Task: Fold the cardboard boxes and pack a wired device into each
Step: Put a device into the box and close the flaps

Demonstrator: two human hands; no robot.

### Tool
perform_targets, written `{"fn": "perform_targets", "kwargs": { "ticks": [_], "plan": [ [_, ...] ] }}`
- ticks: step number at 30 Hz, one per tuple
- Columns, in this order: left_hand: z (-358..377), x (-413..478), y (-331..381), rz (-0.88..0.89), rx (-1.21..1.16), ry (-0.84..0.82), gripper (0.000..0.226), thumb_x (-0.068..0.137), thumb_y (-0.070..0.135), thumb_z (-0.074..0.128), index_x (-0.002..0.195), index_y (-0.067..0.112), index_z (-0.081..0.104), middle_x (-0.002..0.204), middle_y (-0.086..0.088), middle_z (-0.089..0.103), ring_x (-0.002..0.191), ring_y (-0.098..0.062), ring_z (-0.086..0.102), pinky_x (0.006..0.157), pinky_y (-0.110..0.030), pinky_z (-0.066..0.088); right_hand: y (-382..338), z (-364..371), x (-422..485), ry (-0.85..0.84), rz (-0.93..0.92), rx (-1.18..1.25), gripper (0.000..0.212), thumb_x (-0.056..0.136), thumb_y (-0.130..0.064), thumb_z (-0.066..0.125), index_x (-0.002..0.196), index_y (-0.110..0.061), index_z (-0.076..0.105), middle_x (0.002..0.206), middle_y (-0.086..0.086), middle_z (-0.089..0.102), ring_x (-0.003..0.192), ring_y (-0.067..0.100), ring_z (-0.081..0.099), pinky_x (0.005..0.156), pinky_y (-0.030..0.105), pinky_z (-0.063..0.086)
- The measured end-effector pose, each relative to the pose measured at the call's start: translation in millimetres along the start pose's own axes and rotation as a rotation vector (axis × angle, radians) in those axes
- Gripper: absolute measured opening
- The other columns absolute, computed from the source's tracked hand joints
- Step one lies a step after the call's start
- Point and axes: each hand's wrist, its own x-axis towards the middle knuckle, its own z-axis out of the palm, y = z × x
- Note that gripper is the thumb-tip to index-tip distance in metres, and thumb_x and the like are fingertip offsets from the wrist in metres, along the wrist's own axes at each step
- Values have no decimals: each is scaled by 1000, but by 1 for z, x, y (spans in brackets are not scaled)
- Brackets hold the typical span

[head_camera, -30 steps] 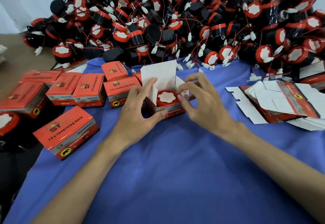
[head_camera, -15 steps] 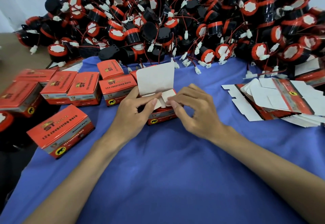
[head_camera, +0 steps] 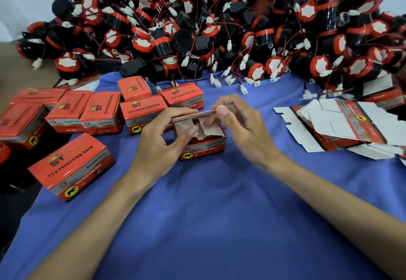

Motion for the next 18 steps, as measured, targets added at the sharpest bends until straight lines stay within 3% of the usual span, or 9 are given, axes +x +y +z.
{"fn": "perform_targets", "kwargs": {
  "ticks": [3, 6, 11, 18],
  "plan": [
    [-1, -1, 3, -38, -27, -27, 35, 85, 43, 60, 114, 23, 62, 117, 7, 66, 114, -6, 59, 94, -24, 48, 2, 1, 1, 11, 39, 54, 16, 93, -27, 51, 92, -21, 65, 78, -15, 70, 75, -2, 64, 67, 13, 46],
    [-1, 0, 4, -49, -51, -13, 24, 89, 42, 54, 109, 31, 61, 115, 11, 66, 113, -3, 59, 91, -21, 48, 3, -3, 2, -45, 52, 118, 17, 93, -17, 53, 101, -15, 69, 83, -15, 70, 75, -6, 63, 68, 9, 45],
    [-3, -1, 2, 11, 9, -23, 29, 88, 34, 57, 113, 20, 64, 120, 7, 64, 118, -4, 57, 97, -27, 48, 9, -9, 1, -120, 95, 221, 24, 88, -11, 62, 110, -20, 65, 98, -5, 71, 92, 6, 68, 77, 18, 52],
    [-4, -2, -1, 92, 144, -33, 36, 86, 16, 63, 121, 22, 58, 121, 18, 58, 120, 5, 52, 104, -22, 43, 15, -7, 0, -83, 56, 100, 32, 85, 0, 66, 95, -30, 70, 89, -15, 73, 91, 10, 69, 82, 29, 56]
  ]
}}
